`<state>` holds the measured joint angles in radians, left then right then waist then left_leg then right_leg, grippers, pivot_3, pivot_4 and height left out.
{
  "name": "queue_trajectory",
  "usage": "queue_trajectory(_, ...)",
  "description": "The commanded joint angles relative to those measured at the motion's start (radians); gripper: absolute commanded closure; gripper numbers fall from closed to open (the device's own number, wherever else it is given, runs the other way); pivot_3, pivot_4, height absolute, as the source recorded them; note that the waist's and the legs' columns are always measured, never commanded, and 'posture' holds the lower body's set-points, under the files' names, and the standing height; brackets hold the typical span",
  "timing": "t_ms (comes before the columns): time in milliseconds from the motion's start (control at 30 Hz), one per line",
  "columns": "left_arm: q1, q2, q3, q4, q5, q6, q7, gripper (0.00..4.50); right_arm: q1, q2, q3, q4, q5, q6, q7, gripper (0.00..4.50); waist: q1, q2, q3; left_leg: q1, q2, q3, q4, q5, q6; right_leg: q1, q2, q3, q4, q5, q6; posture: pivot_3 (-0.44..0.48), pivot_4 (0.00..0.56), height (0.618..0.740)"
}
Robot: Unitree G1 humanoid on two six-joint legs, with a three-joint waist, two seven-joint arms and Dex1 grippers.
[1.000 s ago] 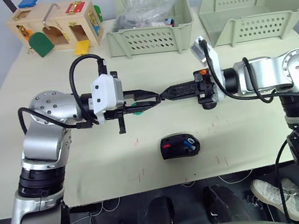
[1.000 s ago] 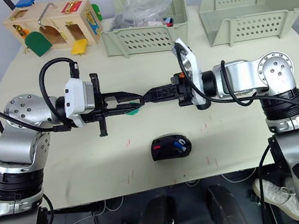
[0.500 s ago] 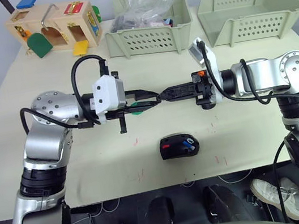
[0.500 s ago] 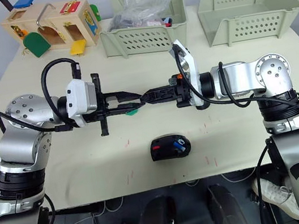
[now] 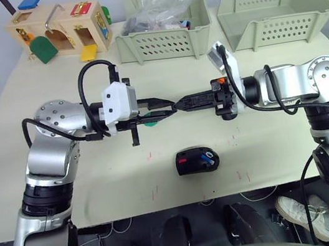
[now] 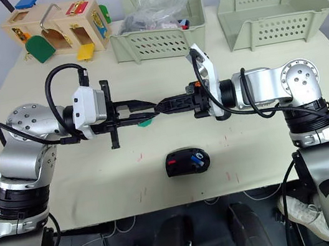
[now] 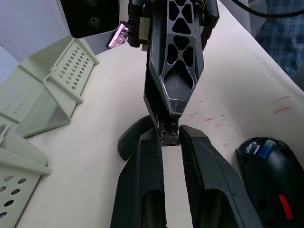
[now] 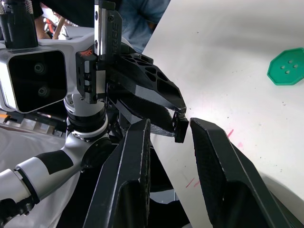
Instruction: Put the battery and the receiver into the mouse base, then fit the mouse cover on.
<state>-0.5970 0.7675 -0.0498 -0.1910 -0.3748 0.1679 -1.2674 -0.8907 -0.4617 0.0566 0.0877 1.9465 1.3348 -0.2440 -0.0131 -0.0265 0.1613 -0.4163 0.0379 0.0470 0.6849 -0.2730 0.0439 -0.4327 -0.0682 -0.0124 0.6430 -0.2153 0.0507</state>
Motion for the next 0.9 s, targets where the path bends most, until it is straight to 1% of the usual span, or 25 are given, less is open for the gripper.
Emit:
queue_trajectory(33, -0.014, 0.004, 0.005, -0.017, -0.001, -0.008, 0.005, 4.46, 0.001, 0.004, -0.045, -0.026, 0.026, -0.008, 0.005, 4.44, 0.000, 0.000, 0.000, 0.000, 0.000, 0.000, 0.000, 0.000, 0.000, 0.000, 0.000, 0.000, 0.000, 0.000, 0.000, 0.000, 0.150, 0.740)
queue_trajectory(333, -0.005, -0.001, 0.000, -0.024, 0.004, -0.018, 0.014, 4.46, 0.005, 0.011, -0.045, -0.030, 0.026, -0.007, 0.004, 4.44, 0.000, 0.000, 0.000, 0.000, 0.000, 0.000, 0.000, 0.000, 0.000, 0.000, 0.000, 0.000, 0.000, 0.000, 0.000, 0.000, 0.150, 0.740)
queue_trajectory(400, 0.003, 0.004, 0.003, -0.032, -0.016, 0.015, 0.011, 4.46, 0.004, 0.008, -0.046, -0.027, 0.026, -0.005, 0.004, 4.44, 0.000, 0.000, 0.000, 0.000, 0.000, 0.000, 0.000, 0.000, 0.000, 0.000, 0.000, 0.000, 0.000, 0.000, 0.000, 0.000, 0.150, 0.740)
queue_trajectory(467, 0.011, 0.008, 0.020, -0.046, -0.065, 0.090, 0.021, 3.45, 0.002, 0.001, -0.044, -0.025, 0.026, -0.001, 0.005, 4.50, 0.000, 0.000, 0.000, 0.000, 0.000, 0.000, 0.000, 0.000, 0.000, 0.000, 0.000, 0.000, 0.000, 0.000, 0.000, 0.000, 0.150, 0.740)
queue_trajectory(500, 0.015, 0.009, 0.034, -0.053, -0.096, 0.148, 0.038, 3.09, 0.001, -0.010, -0.041, -0.025, 0.026, 0.003, 0.006, 4.50, -0.001, 0.000, 0.000, 0.000, 0.000, 0.000, 0.000, 0.000, 0.000, 0.000, 0.000, 0.000, 0.000, 0.000, 0.000, 0.000, 0.150, 0.740)
queue_trajectory(533, 0.016, 0.009, 0.042, -0.059, -0.115, 0.189, 0.051, 2.45, 0.000, -0.018, -0.039, -0.025, 0.026, 0.006, 0.009, 4.50, -0.001, 0.000, 0.000, 0.000, 0.000, 0.000, 0.000, 0.000, 0.000, 0.000, 0.000, 0.000, 0.000, 0.000, 0.000, 0.000, 0.150, 0.740)
queue_trajectory(567, 0.021, 0.016, 0.050, -0.068, -0.142, 0.234, 0.055, 2.17, -0.001, -0.034, -0.036, -0.026, 0.026, 0.011, 0.011, 4.50, 0.000, 0.000, 0.000, 0.000, 0.000, 0.000, 0.000, 0.000, 0.000, 0.000, 0.000, 0.000, 0.000, 0.000, 0.000, 0.000, 0.150, 0.740)
queue_trajectory(600, 0.030, 0.023, 0.060, -0.083, -0.186, 0.295, 0.058, 1.46, -0.003, -0.057, -0.031, -0.027, 0.026, 0.017, 0.009, 4.50, 0.000, 0.000, 0.000, 0.000, 0.000, 0.000, 0.000, 0.000, 0.000, 0.000, 0.000, 0.000, 0.000, 0.000, 0.000, 0.000, 0.150, 0.740)
queue_trajectory(633, 0.048, 0.032, 0.072, -0.095, -0.224, 0.345, 0.058, 1.27, -0.013, -0.108, -0.011, -0.038, 0.026, 0.032, 0.007, 4.50, 0.000, 0.000, 0.000, 0.000, 0.000, 0.000, 0.000, 0.000, 0.000, 0.000, 0.000, 0.000, 0.000, 0.000, 0.000, 0.000, 0.150, 0.740)
queue_trajectory(700, 0.068, 0.043, 0.086, -0.111, -0.268, 0.403, 0.064, 0.32, -0.026, -0.171, 0.019, -0.052, 0.026, 0.048, 0.011, 4.50, 0.000, 0.000, 0.000, 0.000, 0.001, 0.000, 0.000, 0.000, 0.000, 0.000, -0.001, 0.000, 0.000, 0.000, 0.000, 0.000, 0.150, 0.740)
queue_trajectory(733, 0.104, 0.053, 0.077, -0.121, -0.267, 0.407, 0.050, 0.06, -0.047, -0.227, 0.044, -0.066, 0.026, 0.075, 0.022, 4.50, -0.001, 0.001, 0.001, 0.000, 0.001, 0.000, 0.000, 0.000, 0.000, 0.000, -0.001, 0.000, 0.000, 0.000, 0.000, 0.000, 0.150, 0.740)
queue_trajectory(800, 0.159, 0.063, 0.058, -0.133, -0.262, 0.405, 0.029, 0.06, -0.088, -0.312, 0.089, -0.084, 0.026, 0.112, 0.058, 4.50, -0.002, 0.002, 0.001, 0.000, 0.000, 0.001, 0.000, 0.000, 0.000, 0.000, -0.001, 0.001, -0.001, 0.000, 0.000, 0.000, 0.150, 0.740)
queue_trajectory(900, 0.206, 0.064, 0.026, -0.122, -0.234, 0.372, 0.001, 0.06, -0.138, -0.390, 0.144, -0.093, 0.026, 0.148, 0.108, 4.50, -0.001, 0.003, 0.002, 0.000, 0.001, 0.000, -0.001, 0.000, 0.000, -0.001, 0.002, 0.001, 0.000, 0.000, 0.000, 0.000, 0.150, 0.740)
